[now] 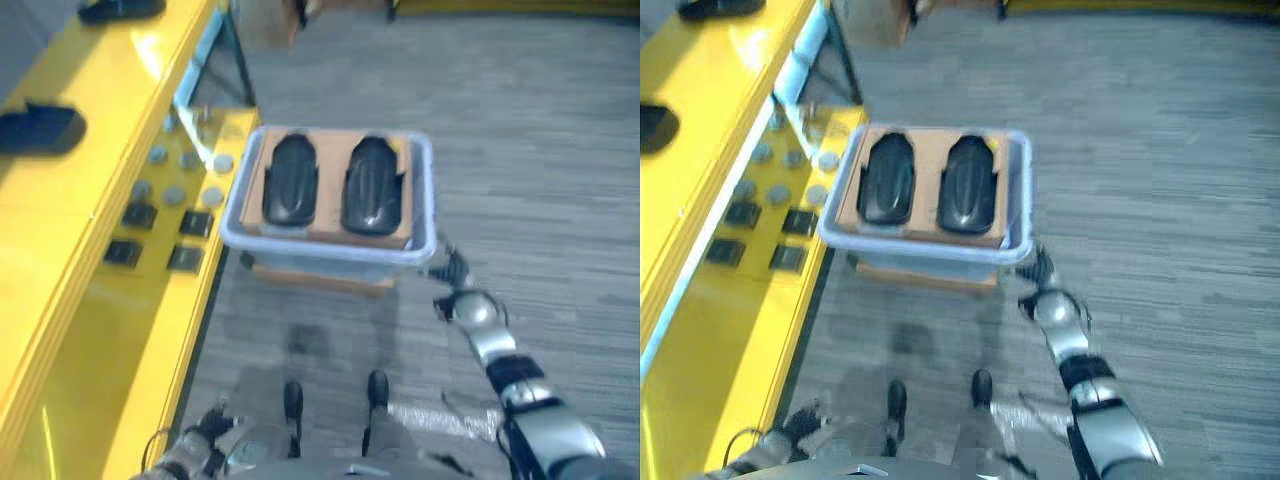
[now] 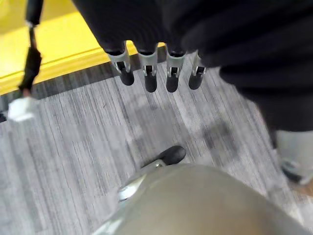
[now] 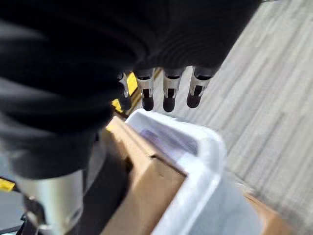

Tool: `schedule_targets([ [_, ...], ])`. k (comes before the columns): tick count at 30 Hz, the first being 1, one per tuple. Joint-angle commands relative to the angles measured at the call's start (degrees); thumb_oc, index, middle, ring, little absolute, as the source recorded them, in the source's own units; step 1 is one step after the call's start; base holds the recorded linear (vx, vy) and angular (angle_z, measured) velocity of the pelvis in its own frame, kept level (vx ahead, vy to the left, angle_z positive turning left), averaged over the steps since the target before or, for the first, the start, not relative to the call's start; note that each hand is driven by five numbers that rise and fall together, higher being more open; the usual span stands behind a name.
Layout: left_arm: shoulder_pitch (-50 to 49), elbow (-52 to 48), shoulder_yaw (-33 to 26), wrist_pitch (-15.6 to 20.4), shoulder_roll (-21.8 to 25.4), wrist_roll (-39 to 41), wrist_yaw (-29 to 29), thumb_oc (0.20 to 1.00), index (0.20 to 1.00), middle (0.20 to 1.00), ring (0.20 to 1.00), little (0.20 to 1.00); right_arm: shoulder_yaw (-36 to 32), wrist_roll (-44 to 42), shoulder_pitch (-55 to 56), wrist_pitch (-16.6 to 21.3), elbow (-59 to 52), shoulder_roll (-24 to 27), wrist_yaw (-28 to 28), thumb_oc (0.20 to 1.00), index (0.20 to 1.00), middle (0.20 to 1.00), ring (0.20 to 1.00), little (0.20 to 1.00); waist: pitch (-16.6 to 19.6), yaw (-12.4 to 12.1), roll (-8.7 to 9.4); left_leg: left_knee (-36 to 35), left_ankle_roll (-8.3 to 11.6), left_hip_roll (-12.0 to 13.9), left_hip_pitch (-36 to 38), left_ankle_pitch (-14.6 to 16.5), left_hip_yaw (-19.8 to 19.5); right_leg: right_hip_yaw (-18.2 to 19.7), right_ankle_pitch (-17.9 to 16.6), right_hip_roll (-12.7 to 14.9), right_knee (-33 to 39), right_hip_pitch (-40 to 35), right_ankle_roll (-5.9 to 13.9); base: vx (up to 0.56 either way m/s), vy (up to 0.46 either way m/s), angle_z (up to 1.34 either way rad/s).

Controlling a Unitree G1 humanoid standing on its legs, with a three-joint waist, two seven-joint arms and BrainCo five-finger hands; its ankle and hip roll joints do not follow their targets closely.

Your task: Move parts from the plastic box to the shelf.

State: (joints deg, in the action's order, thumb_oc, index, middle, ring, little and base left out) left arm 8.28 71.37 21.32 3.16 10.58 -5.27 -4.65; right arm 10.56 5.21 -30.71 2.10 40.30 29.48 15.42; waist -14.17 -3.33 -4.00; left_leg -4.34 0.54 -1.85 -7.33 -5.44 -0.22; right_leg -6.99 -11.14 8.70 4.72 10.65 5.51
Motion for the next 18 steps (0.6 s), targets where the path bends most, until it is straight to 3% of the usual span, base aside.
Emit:
schedule_targets([
  [1,3.56,2.33,2.45,0.78,0.2,0.87,-2.0,1.0,1.0,1.0,1.0,1.0,1.35,2.07,-6.86,0.81,0.74,2.21,5.68,1.0,1.0,1.0,1.0,1.0,-0.23,-1.69,1.48,0.18,1.3,2.89,-0.49,0.27,-1.6,2.47,0.94,2.27,-0.76,-2.98,2.83,-0.07,-0.008,0.37],
  [3,5.29,0.93,5.13,1.0,-0.03,1.69,-3.09,1.0,1.0,1.0,1.0,1.0,1.99,2.5,-14.69,0.28,3.85,5.03,9.26,1.0,1.0,1.0,1.0,1.0,-2.34,-2.6,1.54,0.59,1.46,2.56,-3.36,-0.23,-3.22,1.73,0.61,2.26,-0.67,-1.19,2.77,-0.05,-0.002,0.27],
  [9,6.44,0.76,6.82,0.56,0.98,2.6,-4.41,1.0,1.0,1.0,1.0,1.0,6.31,2.54,-28.4,-0.98,11.9,11.07,12.19,1.0,1.0,1.0,1.0,1.0,-4.61,-4.41,2.37,4.07,1.4,2.0,-8.41,0.32,-4.92,1.22,0.28,2.5,-0.84,1.03,2.75,0.01,0.008,0.22],
  [18,7.7,-0.87,8.01,0.66,2.03,4.89,-6.37,1.0,1.0,1.0,1.0,1.0,10.7,0.47,-37.03,-2.99,28.69,13.63,12.51,1.0,1.0,1.0,1.0,1.0,-5.1,-5.96,2.19,4.94,1.52,1.19,-11.89,-0.07,-6.51,0.02,-0.39,3.01,-0.28,2.76,3.14,0.03,0.017,0.08],
])
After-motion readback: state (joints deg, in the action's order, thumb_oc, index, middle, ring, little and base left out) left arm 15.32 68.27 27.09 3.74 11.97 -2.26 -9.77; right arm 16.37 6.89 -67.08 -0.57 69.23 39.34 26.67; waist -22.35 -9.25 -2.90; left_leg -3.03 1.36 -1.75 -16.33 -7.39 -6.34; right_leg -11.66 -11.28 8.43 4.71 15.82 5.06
